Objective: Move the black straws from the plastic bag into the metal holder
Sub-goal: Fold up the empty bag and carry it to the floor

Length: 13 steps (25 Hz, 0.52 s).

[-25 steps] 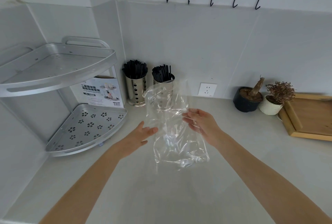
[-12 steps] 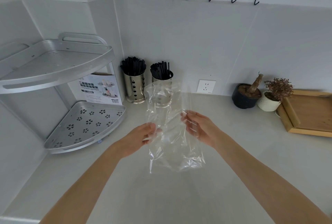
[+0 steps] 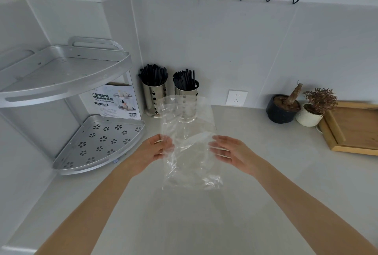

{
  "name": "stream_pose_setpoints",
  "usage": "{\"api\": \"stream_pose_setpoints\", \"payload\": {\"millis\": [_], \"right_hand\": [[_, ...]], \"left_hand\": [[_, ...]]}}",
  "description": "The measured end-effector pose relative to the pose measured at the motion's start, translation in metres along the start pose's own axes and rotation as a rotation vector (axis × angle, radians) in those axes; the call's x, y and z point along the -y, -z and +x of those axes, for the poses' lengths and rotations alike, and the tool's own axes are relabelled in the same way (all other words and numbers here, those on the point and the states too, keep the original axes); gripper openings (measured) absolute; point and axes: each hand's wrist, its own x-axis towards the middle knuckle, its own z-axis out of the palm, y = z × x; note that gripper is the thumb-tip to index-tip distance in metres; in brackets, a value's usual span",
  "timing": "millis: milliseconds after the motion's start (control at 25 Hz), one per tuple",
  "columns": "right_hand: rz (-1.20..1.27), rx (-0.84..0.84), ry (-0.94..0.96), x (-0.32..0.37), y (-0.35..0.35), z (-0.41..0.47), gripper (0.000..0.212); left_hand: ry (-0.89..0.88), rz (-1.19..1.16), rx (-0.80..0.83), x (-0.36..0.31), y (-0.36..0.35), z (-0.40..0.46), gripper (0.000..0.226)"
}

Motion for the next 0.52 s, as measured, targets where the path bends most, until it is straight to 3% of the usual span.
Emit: {"api": "stream_pose_setpoints", "payload": {"millis": [280, 520], "right_hand": [[0.021, -0.016, 0.037, 0.0, 0.001, 0.0, 0.023], [0.168, -0.029, 0.022, -0.007, -0.004, 0.004, 0.025]], "left_hand": [[-0.006, 0.022, 0.078, 0.001, 0.007, 0.0, 0.009], [-0.061, -0.085, 0.12, -0.003, 0.012, -0.002, 0.033]]}}
